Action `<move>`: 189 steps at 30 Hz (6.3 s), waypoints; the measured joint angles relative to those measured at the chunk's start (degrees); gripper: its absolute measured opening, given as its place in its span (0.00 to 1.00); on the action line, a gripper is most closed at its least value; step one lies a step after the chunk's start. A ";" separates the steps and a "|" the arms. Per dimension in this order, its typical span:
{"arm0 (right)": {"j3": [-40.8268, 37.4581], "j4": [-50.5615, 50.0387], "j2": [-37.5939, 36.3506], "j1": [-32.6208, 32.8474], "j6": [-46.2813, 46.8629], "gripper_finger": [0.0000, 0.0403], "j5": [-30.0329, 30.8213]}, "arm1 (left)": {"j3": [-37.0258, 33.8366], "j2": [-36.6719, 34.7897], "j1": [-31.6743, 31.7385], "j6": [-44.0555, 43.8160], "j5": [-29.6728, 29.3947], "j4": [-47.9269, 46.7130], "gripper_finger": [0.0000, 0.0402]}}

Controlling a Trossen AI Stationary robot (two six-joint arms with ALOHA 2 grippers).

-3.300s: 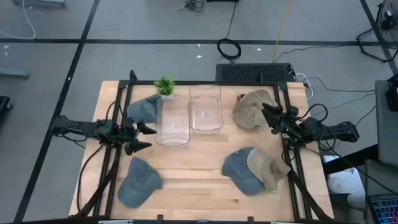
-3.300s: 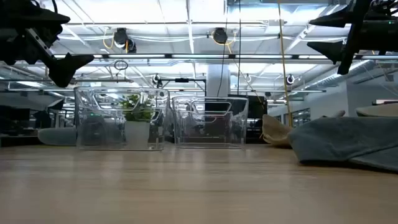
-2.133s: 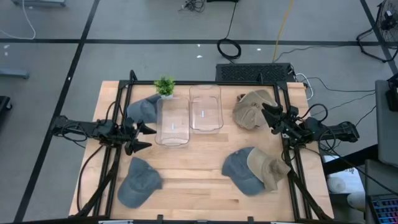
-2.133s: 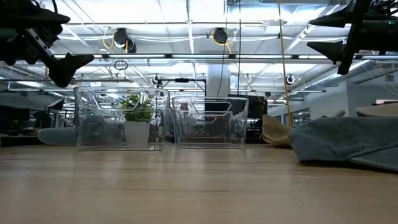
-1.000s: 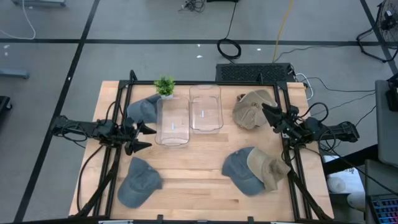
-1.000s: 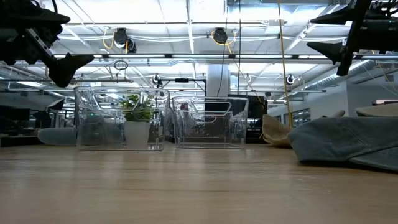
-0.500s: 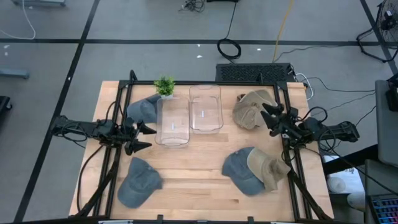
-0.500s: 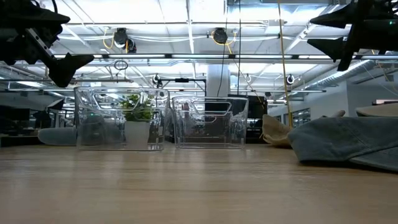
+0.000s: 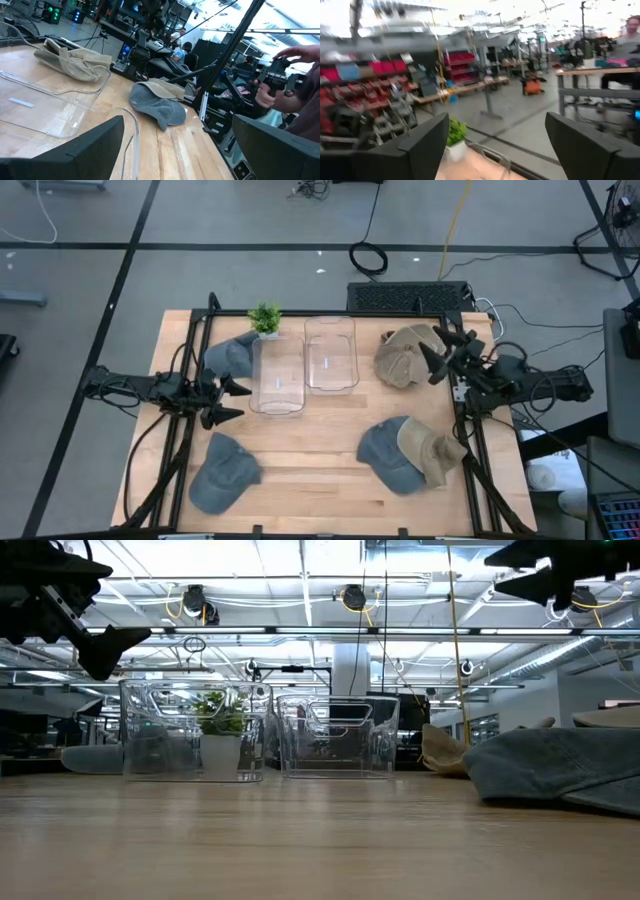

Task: Pick & Place hat
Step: Put the top brown cap into the right transparent bin

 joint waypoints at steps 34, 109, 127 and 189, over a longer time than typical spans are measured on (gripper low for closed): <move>50.45 6.36 40.00 9.02 -44.13 0.79 43.54 | 0.00 0.00 0.02 0.00 -0.02 0.03 0.95; 67.38 -54.81 49.73 -32.07 -7.56 0.79 -28.66 | 0.00 0.00 0.00 0.00 -0.02 0.03 0.95; 77.59 -75.03 58.25 -33.24 9.32 0.79 -38.42 | -0.02 -0.01 0.02 -0.01 -0.02 0.03 0.95; 52.85 -79.71 68.49 -18.06 10.92 0.79 -34.47 | 0.00 -0.01 0.02 0.00 -0.02 0.03 0.95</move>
